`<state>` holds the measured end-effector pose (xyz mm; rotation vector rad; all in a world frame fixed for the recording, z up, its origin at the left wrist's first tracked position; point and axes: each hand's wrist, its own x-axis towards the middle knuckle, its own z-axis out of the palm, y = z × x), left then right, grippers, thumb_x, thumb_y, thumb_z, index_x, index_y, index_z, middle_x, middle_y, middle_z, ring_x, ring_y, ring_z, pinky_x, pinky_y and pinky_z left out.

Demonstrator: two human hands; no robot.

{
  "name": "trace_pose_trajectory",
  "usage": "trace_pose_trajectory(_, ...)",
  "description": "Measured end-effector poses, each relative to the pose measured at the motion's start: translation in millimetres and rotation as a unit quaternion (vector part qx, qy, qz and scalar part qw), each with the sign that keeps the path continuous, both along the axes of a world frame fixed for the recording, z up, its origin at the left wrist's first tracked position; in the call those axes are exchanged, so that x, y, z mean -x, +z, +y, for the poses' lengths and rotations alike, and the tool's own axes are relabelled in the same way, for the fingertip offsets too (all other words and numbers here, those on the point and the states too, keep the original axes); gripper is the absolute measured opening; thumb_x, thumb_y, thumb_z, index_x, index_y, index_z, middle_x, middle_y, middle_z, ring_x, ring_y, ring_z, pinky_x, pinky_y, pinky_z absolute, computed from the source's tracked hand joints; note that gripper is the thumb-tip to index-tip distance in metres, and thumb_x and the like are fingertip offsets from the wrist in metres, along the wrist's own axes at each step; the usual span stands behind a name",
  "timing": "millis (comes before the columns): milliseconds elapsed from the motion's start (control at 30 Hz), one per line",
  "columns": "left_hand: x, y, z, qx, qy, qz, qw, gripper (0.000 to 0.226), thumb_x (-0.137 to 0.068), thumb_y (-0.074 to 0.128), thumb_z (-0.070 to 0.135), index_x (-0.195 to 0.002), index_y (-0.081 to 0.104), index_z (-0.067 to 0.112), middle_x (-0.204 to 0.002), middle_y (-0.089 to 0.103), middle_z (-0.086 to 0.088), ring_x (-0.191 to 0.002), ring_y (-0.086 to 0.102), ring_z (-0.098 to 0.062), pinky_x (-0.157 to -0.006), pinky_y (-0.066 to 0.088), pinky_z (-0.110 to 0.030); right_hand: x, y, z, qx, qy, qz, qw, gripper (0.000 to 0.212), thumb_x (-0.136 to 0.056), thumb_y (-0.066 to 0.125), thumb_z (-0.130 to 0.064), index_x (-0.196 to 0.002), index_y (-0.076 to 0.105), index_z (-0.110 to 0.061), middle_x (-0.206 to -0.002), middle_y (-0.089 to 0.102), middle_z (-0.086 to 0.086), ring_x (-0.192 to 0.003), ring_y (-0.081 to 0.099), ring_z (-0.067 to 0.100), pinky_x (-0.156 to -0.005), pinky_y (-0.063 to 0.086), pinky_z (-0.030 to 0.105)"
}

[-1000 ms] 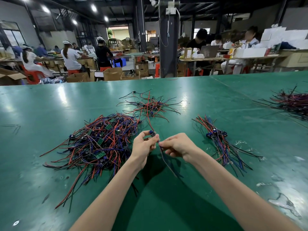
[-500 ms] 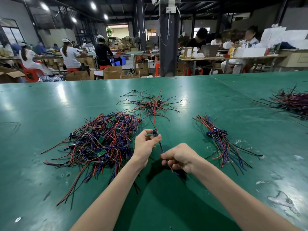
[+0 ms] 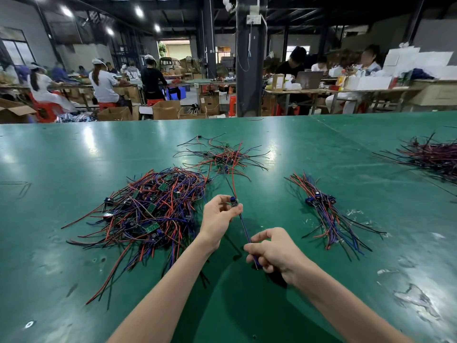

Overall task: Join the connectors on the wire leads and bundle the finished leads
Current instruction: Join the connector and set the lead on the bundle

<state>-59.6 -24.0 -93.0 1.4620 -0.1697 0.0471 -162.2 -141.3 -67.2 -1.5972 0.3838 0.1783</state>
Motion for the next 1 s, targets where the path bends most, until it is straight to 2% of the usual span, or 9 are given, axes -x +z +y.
trace_pose_trajectory(100, -2, 0, 2, 0.004, 0.016, 0.007, 1.0, 0.016, -0.081, 0.072, 0.003, -0.089, 0.061, 0.012, -0.066, 0.053, 0.005, -0.055, 0.046, -0.003, -0.054, 0.039, -0.014, 6, 0, -2, 0.012, 0.037, -0.007, 0.999, 0.011, -0.085, 0.065, 0.002, -0.079, 0.057, -0.001, -0.049, 0.06, 0.01, -0.03, 0.035, 0.006, -0.03, 0.024, 0.014)
trace_pose_trajectory(200, -3, 0, 3, 0.01, 0.02, 0.011, 1.0, 0.015, -0.081, 0.071, 0.003, -0.089, 0.061, 0.011, -0.064, 0.054, 0.008, -0.054, 0.046, -0.001, -0.054, 0.039, -0.015, 15, 0, -3, 0.024, 0.07, -0.028, 0.997, 0.013, -0.087, 0.064, -0.001, -0.074, 0.061, -0.002, -0.05, 0.061, 0.006, -0.031, 0.035, 0.004, -0.03, 0.024, 0.014)
trace_pose_trajectory(467, -2, 1, 4, 0.042, 0.013, 0.025, 0.999, 0.015, -0.083, 0.069, 0.001, -0.093, 0.059, 0.007, -0.072, 0.058, 0.0, -0.062, 0.048, -0.009, -0.056, 0.039, -0.019, 24, -2, -2, 0.04, 0.084, -0.128, 0.987, 0.015, -0.089, 0.059, 0.001, -0.082, 0.066, -0.01, -0.059, 0.065, 0.002, -0.033, 0.036, 0.0, -0.036, 0.028, 0.011)
trace_pose_trajectory(567, -2, 2, 4, 0.055, 0.01, 0.033, 0.998, 0.015, -0.083, 0.068, 0.001, -0.093, 0.059, 0.007, -0.077, 0.058, -0.005, -0.069, 0.048, -0.014, -0.059, 0.039, -0.021, 26, -5, -1, 0.059, 0.078, -0.166, 0.981, 0.015, -0.089, 0.062, -0.002, -0.08, 0.067, -0.012, -0.059, 0.066, -0.001, -0.044, 0.049, -0.001, -0.047, 0.036, 0.01)
trace_pose_trajectory(667, -2, 3, 4, 0.063, 0.004, 0.041, 0.997, 0.014, -0.084, 0.068, 0.001, -0.092, 0.059, 0.006, -0.079, 0.059, -0.008, -0.069, 0.048, -0.015, -0.059, 0.04, -0.023, 25, -8, -1, 0.099, 0.078, -0.184, 0.975, 0.014, -0.089, 0.065, -0.01, -0.077, 0.067, -0.016, -0.058, 0.067, -0.003, -0.059, 0.053, 0.011, -0.06, 0.041, 0.02)
trace_pose_trajectory(733, -2, 3, 4, 0.07, 0.005, 0.046, 0.996, 0.013, -0.084, 0.067, 0.001, -0.091, 0.058, 0.006, -0.078, 0.06, -0.007, -0.065, 0.049, -0.012, -0.058, 0.039, -0.022, 25, -10, 0, 0.114, 0.081, -0.192, 0.971, 0.015, -0.089, 0.065, -0.011, -0.075, 0.065, -0.017, -0.056, 0.066, -0.003, -0.06, 0.049, 0.014, -0.059, 0.039, 0.025)
trace_pose_trajectory(1000, -1, 6, 6, 0.1, -0.005, 0.07, 0.992, 0.014, -0.084, 0.066, -0.001, -0.086, 0.057, 0.009, -0.07, 0.062, -0.002, -0.052, 0.045, -0.006, -0.053, 0.039, -0.018, 28, -9, 3, 0.149, 0.076, -0.241, 0.956, 0.02, -0.092, 0.061, -0.011, -0.073, 0.059, -0.019, -0.052, 0.06, -0.003, -0.051, 0.039, 0.01, -0.051, 0.034, 0.024)
